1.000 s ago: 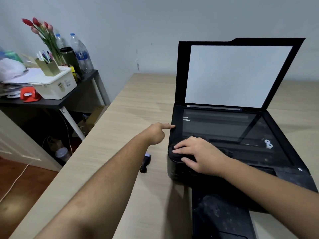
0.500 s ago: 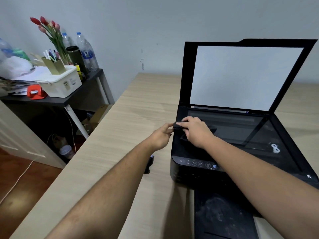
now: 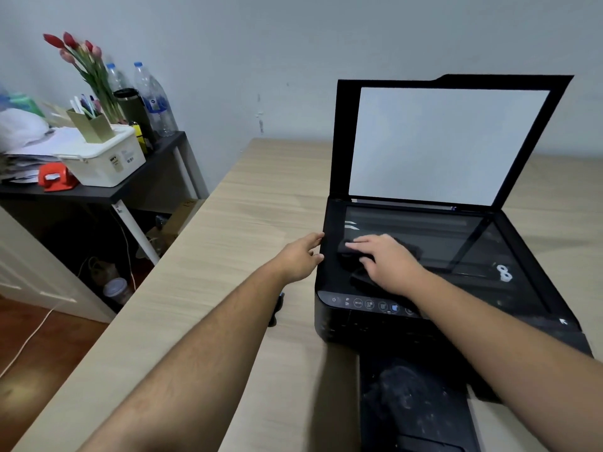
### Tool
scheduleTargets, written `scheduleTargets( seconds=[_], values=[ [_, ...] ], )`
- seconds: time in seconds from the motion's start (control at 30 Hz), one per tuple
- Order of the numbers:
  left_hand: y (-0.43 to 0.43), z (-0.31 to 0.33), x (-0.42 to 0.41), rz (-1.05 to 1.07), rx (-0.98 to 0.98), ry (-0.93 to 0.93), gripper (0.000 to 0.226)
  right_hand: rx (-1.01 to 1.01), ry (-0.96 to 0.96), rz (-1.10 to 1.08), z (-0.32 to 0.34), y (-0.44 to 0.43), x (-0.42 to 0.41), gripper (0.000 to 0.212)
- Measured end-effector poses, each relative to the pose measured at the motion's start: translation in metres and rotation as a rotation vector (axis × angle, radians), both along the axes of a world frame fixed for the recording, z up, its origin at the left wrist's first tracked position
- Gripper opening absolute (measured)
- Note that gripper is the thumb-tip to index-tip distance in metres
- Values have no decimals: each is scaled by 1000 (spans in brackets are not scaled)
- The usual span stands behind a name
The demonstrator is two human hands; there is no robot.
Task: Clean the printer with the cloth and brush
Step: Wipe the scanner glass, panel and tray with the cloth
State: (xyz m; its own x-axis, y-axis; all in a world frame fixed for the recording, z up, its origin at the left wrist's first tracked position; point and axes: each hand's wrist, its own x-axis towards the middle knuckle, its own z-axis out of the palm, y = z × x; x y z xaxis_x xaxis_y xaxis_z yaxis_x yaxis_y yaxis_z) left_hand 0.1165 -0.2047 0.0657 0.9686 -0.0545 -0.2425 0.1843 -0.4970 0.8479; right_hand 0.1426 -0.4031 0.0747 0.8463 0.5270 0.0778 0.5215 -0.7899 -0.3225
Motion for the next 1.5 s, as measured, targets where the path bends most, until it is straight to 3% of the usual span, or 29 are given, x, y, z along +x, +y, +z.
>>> scheduleTargets(
  seconds=[0.07, 0.23, 0.3, 0.4, 0.5, 0.6, 0.77, 0.97, 1.3, 1.5],
  values=[
    [-1, -1, -2, 14, 32, -38, 55, 21, 16, 3, -3, 12, -7, 43],
    [-1, 0, -2, -1, 213, -57, 54, -65, 266, 356, 27, -25, -34, 44],
    [-2, 1, -3, 1, 212, -38, 54, -118, 349, 292, 41, -43, -25, 44],
    [-3, 1, -5, 5, 170, -29, 54, 32, 207, 127, 46, -33, -20, 38],
    [-4, 4, -6, 11, 112, -24, 54, 205, 118, 268, 22, 4, -51, 36],
    [-3, 6, -7, 0, 111, -11, 52, 74, 9, 404, -11, 3, -78, 42],
    [-2, 2, -6, -8, 118, 2, 53, -62, -127, 298, -15, -57, -82, 48],
    [-3, 4, -5, -3, 134, -5, 52, -17, -268, 205, -19, -6, -86, 49],
    [-4, 3, -4, -10, 160, -3, 53, -100, -293, 126, -15, -57, -90, 52],
    [-3, 1, -4, -8, 161, -7, 53, 4, -207, 204, -18, -16, -96, 47]
  ],
)
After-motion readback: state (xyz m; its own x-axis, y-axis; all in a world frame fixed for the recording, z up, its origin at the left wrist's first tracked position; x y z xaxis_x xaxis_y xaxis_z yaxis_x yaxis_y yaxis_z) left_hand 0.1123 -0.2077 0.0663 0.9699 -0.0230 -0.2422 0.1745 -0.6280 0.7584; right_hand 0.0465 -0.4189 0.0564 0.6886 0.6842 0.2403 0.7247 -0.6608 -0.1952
